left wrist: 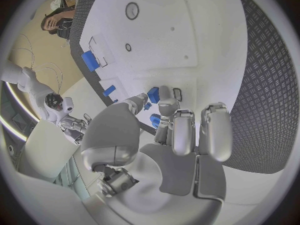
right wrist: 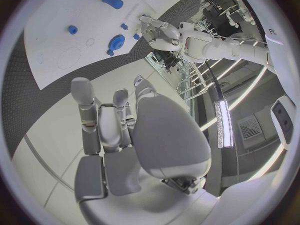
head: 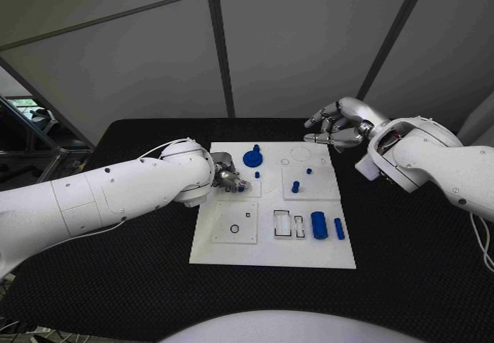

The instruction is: Assemble the parts on the task board

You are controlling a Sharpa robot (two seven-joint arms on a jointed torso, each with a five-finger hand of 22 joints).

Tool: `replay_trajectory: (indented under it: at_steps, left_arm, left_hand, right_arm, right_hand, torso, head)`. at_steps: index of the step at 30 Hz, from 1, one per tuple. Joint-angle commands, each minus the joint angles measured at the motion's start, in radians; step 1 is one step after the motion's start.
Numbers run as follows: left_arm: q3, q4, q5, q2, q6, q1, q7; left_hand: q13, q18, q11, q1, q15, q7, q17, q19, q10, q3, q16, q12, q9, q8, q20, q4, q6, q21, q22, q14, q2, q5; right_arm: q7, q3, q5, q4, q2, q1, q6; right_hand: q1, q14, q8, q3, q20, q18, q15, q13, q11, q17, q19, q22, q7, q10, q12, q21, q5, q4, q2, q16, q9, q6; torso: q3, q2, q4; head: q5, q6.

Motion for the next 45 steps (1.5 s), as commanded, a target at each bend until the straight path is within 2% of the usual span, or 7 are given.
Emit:
replay_trajectory:
  at_steps: [1,9,23,27,36,39,45]
  left_arm:
    - [0.004,0.007,-0.002,-0.005,-0.010,0.001,-0.003]
    - [0.026,0.017,-0.002,-0.008,-0.020,0.002,0.000]
    - [0.092,0.028,0.003,-0.025,-0.019,0.003,0.015]
    - [0.099,0.019,0.007,-0.035,0.001,0.006,0.013]
    - [0.101,0.009,0.023,-0.041,0.030,0.007,0.018]
    - [0.102,-0.001,0.031,-0.045,0.010,0.007,0.030]
    - [0.116,-0.077,0.045,-0.036,0.016,0.022,0.054]
  left_hand:
    - [0.000,-0.026,0.000,-0.008,-0.007,0.001,0.157,0.005,0.001,-0.026,0.002,0.004,-0.002,0.003,0.002,0.011,0.004,0.000,0.074,0.077,0.001,-0.003]
    - [0.000,-0.026,0.000,-0.002,-0.007,0.000,0.157,0.005,0.000,-0.070,0.002,0.004,-0.003,0.002,0.002,0.033,0.004,-0.002,0.074,0.077,0.005,-0.002]
    - [-0.016,-0.023,0.002,0.031,-0.005,0.003,0.156,-0.001,-0.015,-0.137,0.001,-0.006,-0.006,-0.001,0.003,0.064,-0.004,-0.013,0.065,0.077,0.016,0.005]
    - [-0.022,-0.022,0.003,0.055,-0.005,0.004,0.156,-0.004,-0.020,-0.152,0.000,-0.010,-0.007,-0.002,0.003,0.062,-0.007,-0.017,0.062,0.077,0.023,0.007]
    - [-0.051,-0.017,0.007,0.089,-0.001,0.009,0.154,-0.016,-0.042,-0.178,-0.001,-0.031,-0.012,-0.009,0.006,0.066,-0.016,-0.035,0.044,0.076,0.036,0.008]
    - [-0.130,-0.008,0.019,0.128,0.008,0.023,0.134,-0.041,-0.106,-0.195,-0.019,-0.088,-0.021,-0.028,0.013,0.064,-0.046,-0.071,0.006,0.068,0.046,0.010]
    - [-0.147,-0.007,0.035,0.144,0.022,0.041,0.135,-0.042,-0.124,-0.254,-0.019,-0.097,-0.052,-0.069,0.026,0.076,-0.073,-0.076,0.005,0.067,0.033,0.009]
  right_arm:
    - [0.004,0.001,-0.003,0.001,-0.001,0.001,0.002]
    - [0.005,0.001,-0.003,-0.002,0.001,0.001,0.003]
    - [0.006,0.001,-0.003,-0.008,0.004,0.001,0.005]
    - [0.004,0.001,-0.003,-0.008,0.003,0.001,0.006]
    - [0.002,0.001,-0.003,-0.008,0.002,0.001,0.008]
    - [0.002,0.001,-0.003,-0.008,0.002,0.001,0.009]
    - [0.002,0.001,-0.003,-0.010,0.003,0.001,0.010]
  right_hand:
    - [-0.003,0.002,0.004,-0.003,0.000,0.008,-0.004,-0.001,0.002,-0.001,0.000,-0.001,-0.005,-0.004,-0.003,-0.005,0.006,0.005,0.006,-0.007,-0.001,-0.004]
    - [-0.004,0.001,0.004,-0.004,0.000,0.008,-0.004,-0.001,0.002,-0.002,0.000,-0.002,-0.005,-0.004,-0.003,-0.006,0.006,0.006,0.006,-0.008,-0.001,-0.005]
    - [-0.006,0.001,0.004,-0.005,0.000,0.008,-0.004,-0.001,0.002,-0.003,0.000,-0.003,-0.005,-0.004,-0.003,-0.007,0.006,0.007,0.006,-0.009,-0.001,-0.006]
    - [-0.006,0.001,0.004,-0.005,0.000,0.008,-0.004,-0.001,0.002,-0.003,0.000,-0.003,-0.005,-0.004,-0.003,-0.007,0.006,0.007,0.006,-0.009,-0.001,-0.006]
    - [-0.007,0.001,0.004,-0.006,0.000,0.008,-0.004,0.000,0.002,-0.001,0.001,-0.002,-0.005,-0.003,-0.002,-0.007,0.006,0.008,0.006,-0.008,-0.001,-0.006]
    - [-0.007,0.001,0.004,-0.006,0.000,0.008,-0.004,0.000,0.002,-0.001,0.001,-0.002,-0.005,-0.003,-0.002,-0.007,0.006,0.008,0.006,-0.008,-0.001,-0.006]
    - [-0.007,0.001,0.004,-0.006,0.000,0.008,-0.004,0.000,0.002,-0.001,0.001,-0.002,-0.005,-0.003,-0.002,-0.007,0.006,0.008,0.006,-0.008,-0.001,-0.006]
  torso:
    - [-0.0005,0.000,0.0003]
    - [-0.0006,0.000,0.0005]
    - [0.0003,-0.001,0.0006]
    - [0.0013,-0.001,0.0008]
    - [0.0000,0.001,0.0002]
    - [-0.0006,0.000,0.0015]
    - [0.0001,0.000,-0.0001]
  head:
    - [0.000,0.001]
    - [0.000,0.000]
    - [0.001,-0.001]
    - [0.000,-0.002]
    - [-0.001,0.000]
    - [-0.003,0.004]
    - [-0.004,0.009]
